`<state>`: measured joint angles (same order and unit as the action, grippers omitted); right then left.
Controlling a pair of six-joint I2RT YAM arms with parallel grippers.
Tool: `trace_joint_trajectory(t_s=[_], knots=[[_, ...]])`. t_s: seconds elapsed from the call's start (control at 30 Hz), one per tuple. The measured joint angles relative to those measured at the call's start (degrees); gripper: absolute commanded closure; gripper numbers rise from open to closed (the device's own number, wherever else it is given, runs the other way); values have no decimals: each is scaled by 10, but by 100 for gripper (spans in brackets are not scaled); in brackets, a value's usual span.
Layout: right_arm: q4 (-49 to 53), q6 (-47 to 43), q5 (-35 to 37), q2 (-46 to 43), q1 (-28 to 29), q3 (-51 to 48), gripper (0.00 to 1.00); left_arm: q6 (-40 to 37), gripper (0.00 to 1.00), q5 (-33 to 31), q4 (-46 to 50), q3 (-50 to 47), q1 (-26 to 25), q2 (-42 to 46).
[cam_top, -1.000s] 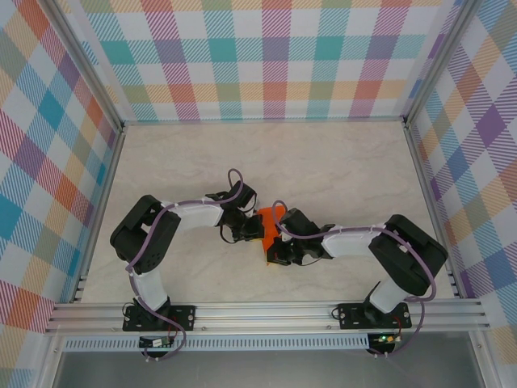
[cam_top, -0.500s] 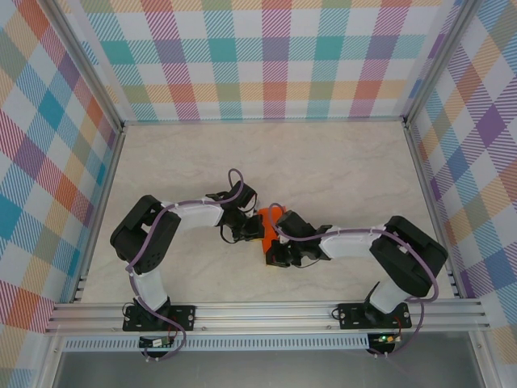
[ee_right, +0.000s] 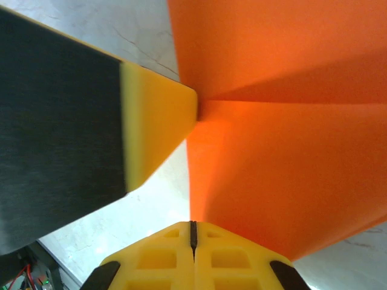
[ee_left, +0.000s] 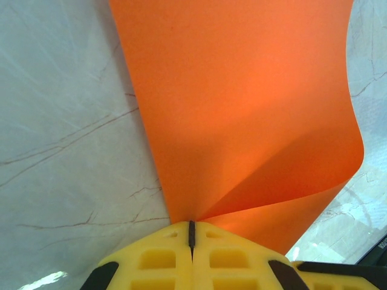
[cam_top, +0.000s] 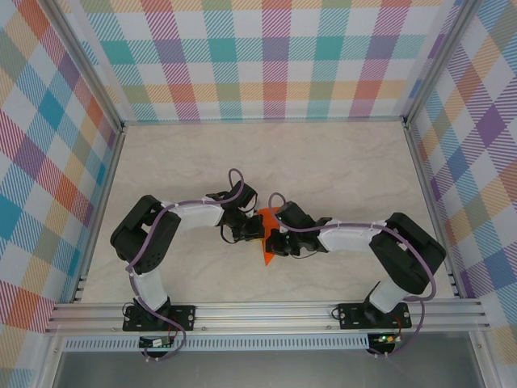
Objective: Fold a paper plane with a square sheet of paper (pick it up from the middle)
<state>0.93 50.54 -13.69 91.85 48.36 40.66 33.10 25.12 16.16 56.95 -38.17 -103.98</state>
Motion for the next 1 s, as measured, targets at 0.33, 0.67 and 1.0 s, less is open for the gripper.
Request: trace_joint_trajectory(t_s=[0.33,0.67,1.0], knots=[[-31,16,7,-11,-1,-40,100,-2,100,-3,2,2,-1,0],[4,7,17,-31,-32,0,100,-7,100,-4,4,3,-1,-1],[4,6,26,-2,-52,-6,100,-10,100,-4,5,3,-1,-1]])
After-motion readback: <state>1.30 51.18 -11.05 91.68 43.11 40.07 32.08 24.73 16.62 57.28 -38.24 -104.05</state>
